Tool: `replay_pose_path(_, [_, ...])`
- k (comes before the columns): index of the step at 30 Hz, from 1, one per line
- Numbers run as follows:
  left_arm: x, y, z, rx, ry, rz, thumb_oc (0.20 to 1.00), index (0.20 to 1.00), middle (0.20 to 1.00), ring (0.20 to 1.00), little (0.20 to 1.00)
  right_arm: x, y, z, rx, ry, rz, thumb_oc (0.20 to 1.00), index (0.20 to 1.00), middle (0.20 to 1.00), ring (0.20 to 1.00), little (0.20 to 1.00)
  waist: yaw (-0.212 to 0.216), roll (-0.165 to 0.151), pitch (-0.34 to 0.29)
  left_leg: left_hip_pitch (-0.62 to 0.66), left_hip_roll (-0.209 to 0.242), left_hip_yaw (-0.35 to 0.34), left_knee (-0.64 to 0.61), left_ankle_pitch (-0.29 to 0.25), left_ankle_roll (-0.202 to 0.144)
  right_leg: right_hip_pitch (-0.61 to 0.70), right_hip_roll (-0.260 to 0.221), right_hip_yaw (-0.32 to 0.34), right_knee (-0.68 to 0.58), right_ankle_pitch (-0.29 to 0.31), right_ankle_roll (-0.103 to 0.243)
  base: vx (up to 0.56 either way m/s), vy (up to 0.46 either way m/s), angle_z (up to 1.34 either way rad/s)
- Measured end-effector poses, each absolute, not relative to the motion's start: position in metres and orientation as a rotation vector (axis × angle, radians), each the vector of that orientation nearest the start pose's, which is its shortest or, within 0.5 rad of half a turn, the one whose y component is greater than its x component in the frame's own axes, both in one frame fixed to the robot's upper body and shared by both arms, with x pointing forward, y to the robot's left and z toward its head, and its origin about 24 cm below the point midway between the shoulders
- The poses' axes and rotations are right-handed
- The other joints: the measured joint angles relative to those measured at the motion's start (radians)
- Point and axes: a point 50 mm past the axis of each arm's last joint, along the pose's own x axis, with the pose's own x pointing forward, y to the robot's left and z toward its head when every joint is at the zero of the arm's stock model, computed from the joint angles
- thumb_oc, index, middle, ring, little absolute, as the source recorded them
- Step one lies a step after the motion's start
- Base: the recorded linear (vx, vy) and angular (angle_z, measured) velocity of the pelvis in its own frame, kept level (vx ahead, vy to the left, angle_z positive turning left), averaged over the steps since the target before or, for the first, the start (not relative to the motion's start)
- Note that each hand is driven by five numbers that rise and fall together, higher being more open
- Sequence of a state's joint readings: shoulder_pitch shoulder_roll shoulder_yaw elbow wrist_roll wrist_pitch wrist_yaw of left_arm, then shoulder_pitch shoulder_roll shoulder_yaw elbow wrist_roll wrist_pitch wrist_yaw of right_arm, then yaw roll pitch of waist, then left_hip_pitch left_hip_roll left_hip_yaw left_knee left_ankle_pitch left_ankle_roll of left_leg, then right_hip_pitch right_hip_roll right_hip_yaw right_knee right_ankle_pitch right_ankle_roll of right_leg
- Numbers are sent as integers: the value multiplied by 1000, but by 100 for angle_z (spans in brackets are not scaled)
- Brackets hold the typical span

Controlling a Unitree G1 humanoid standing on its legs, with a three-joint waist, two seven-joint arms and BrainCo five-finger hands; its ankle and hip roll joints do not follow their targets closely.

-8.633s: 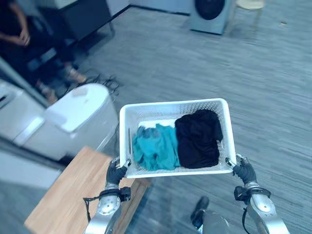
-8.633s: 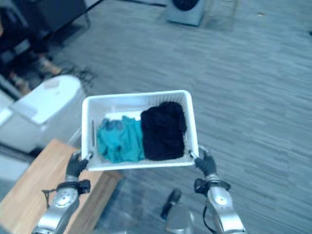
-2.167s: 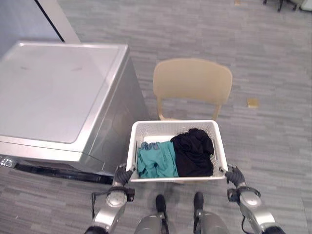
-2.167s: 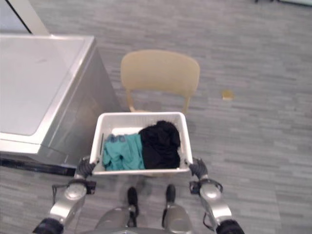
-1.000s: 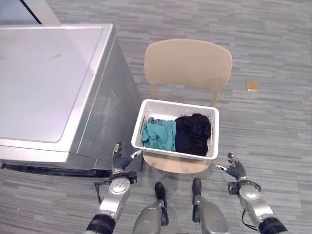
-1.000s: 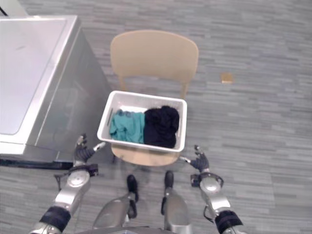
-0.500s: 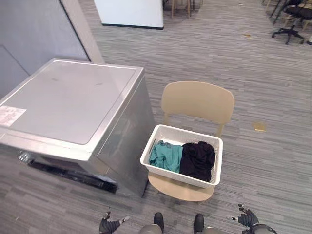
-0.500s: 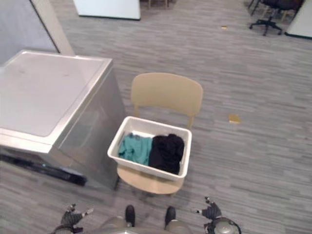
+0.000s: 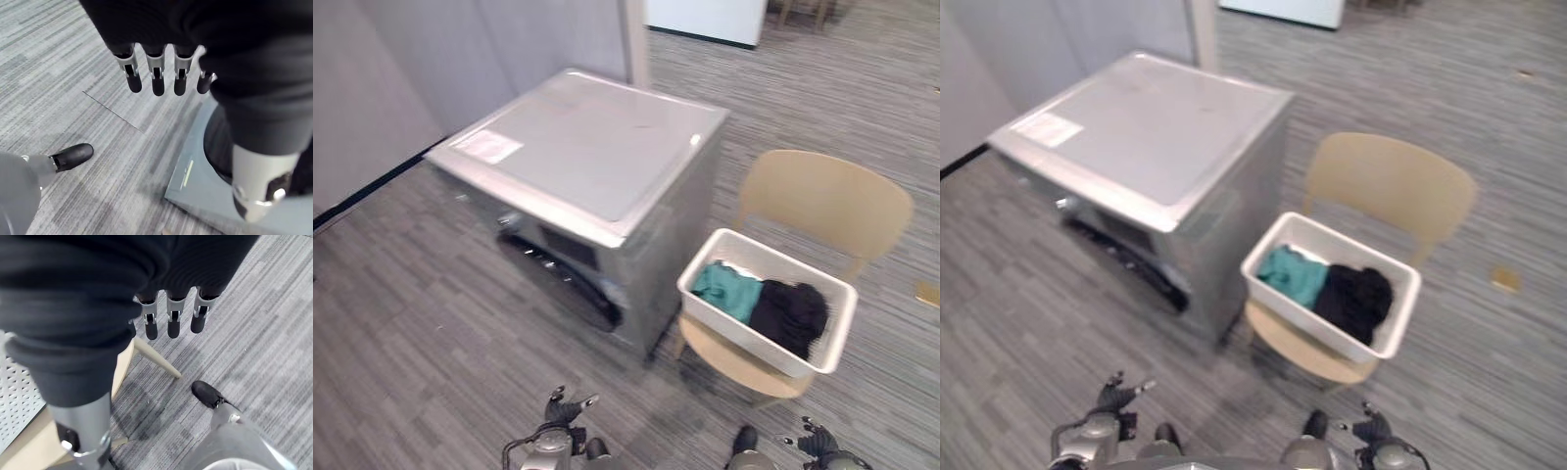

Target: Grab the laundry basket,head to the washer,open it,put in the laundry and shut it.

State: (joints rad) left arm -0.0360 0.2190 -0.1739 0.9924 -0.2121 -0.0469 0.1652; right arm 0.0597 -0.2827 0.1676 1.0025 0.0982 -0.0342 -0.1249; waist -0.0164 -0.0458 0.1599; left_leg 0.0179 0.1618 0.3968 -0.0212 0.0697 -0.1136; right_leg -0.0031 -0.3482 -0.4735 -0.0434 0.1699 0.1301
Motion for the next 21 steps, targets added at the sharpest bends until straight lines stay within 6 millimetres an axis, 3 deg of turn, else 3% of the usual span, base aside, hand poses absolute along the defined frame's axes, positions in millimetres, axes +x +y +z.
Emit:
replay_pose_path(1, [149, 224, -136, 189, 925, 212, 1000, 1000, 1000, 1000, 1000, 120, -232, -144, -281, 1002, -144, 1000, 1000, 1000, 1000, 1000, -2, -29, -7, -1, -53, 2, 1, -9, 22, -21, -34, 59, 48, 35, -34, 58, 335, 3])
replay_pose_path(2, [144, 231, -136, 192, 936, 237, 1000, 1000, 1000, 1000, 1000, 122, -224, -145, -260, 991, -136, 1000, 1000, 1000, 1000, 1000, 1, -43, -9, 1, -73, 9, 20, -30, 39, -52, -65, 86, 105, 74, -20, 94, 361, 2])
replay_pose_path(3, [136, 240, -138, 211, 961, 257, 1000, 1000, 1000, 1000, 1000, 124, -214, -146, -244, 985, -116, 1000, 1000, 1000, 1000, 1000, 4, -30, -4, 6, -81, 5, 19, -66, 66, -79, -85, 136, 182, 104, -23, 89, 354, -4])
replay_pose_path(4, [134, 243, -137, 229, 965, 261, 1000, 1000, 1000, 1000, 1000, 125, -210, -146, -252, 985, -87, 1000, 1000, 1000, 1000, 1000, 0, -19, 1, 23, -95, -27, -5, -71, 94, -135, -79, 213, 282, 97, -7, 155, 352, 0])
replay_pose_path(5, [133, 244, -138, 235, 974, 263, 1000, 1000, 1000, 1000, 1000, 130, -205, -145, -256, 973, -58, 1000, 1000, 1000, 1000, 1000, -3, 6, 12, 43, -88, -61, -38, -64, 123, -190, -21, 315, 388, -43, 28, 130, 181, 4])
replay_pose_path(6, [131, 251, -138, 255, 982, 278, 1000, 1000, 1000, 1000, 1000, 138, -207, -141, -244, 942, -66, 1000, 1000, 1000, 1000, 1000, -10, 34, 9, 40, -74, -84, -62, -55, 136, -226, 57, 374, 438, -102, 27, 252, 285, 31])
replay_pose_path(7, [134, 257, -135, 287, 976, 278, 1000, 1000, 1000, 1000, 1000, 151, -207, -135, -255, 895, -49, 1000, 1000, 1000, 1000, 1000, -32, 45, 21, 38, -77, -119, -60, -45, 153, -253, 175, 391, 445, -176, 21, 239, 203, 50])
replay_pose_path(8, [133, 258, -135, 292, 979, 277, 1000, 1000, 1000, 1000, 1000, 154, -205, -133, -272, 880, -24, 1000, 1000, 1000, 1000, 1000, -39, 42, 21, 39, -88, -137, -65, -46, 155, -255, 226, 390, 416, -201, -6, 251, 146, 64])
replay_pose_path(11, [138, 249, -138, 283, 990, 259, 1000, 1000, 1000, 1000, 1000, 164, -196, -127, -295, 835, 42, 1000, 1000, 1000, 1000, 1000, -37, 32, 28, 54, -142, -192, -65, -58, 172, -252, 310, 337, 292, -212, -35, 143, 17, 66])
replay_pose_path(12, [139, 245, -139, 275, 988, 251, 1000, 1000, 1000, 1000, 1000, 166, -190, -126, -296, 820, 75, 1000, 1000, 1000, 1000, 1000, -41, 31, 28, 57, -156, -218, -65, -59, 169, -244, 327, 351, 241, -209, -36, 101, -13, 93])
replay_pose_path(14, [135, 238, -142, 256, 997, 236, 1000, 1000, 1000, 1000, 1000, 169, -186, -124, -294, 804, 97, 1000, 1000, 1000, 1000, 1000, -49, 31, 33, 76, -171, -271, -65, -61, 167, -188, 327, 368, 199, -132, -66, 160, -40, 128])
replay_pose_path(15, [124, 231, -146, 238, 1018, 227, 1000, 1000, 1000, 1000, 1000, 178, -179, -117, -316, 756, 141, 1000, 1000, 1000, 1000, 1000, -31, 50, 33, 96, -166, -307, -65, -74, 150, -142, 351, 404, 172, -94, -102, 178, -41, 103])
replay_pose_path(17, [101, 231, -153, 227, 1077, 235, 1000, 1000, 1000, 1000, 1000, 192, -168, -107, -329, 690, 197, 1000, 1000, 1000, 1000, 1000, -1, 76, 27, 113, -153, -315, -59, -68, 114, -106, 363, 383, 106, -74, -121, 96, -17, 31])
replay_pose_path(18, [90, 232, -155, 226, 1104, 241, 1000, 1000, 1000, 1000, 1000, 203, -162, -99, -333, 646, 218, 1000, 1000, 1000, 1000, 1000, 3, 84, 27, 114, -146, -312, -59, -70, 110, -91, 367, 375, 80, -68, -121, 1, -12, 5])
replay_pose_path(19, [77, 234, -158, 228, 1147, 251, 1000, 1000, 1000, 1000, 1000, 214, -155, -91, -335, 591, 253, 1000, 1000, 1000, 1000, 1000, 13, 89, 27, 111, -143, -298, -59, -69, 108, -74, 375, 373, 49, -41, -147, 0, -12, 7])
replay_pose_path(21, [79, 234, -158, 228, 1143, 251, 1000, 1000, 1000, 1000, 1000, 227, -149, -80, -365, 540, 296, 1000, 1000, 1000, 1000, 1000, 39, 90, 28, 90, -143, -301, -43, -69, 108, -66, 374, 359, 18, -24, -161, -17, -14, 16])
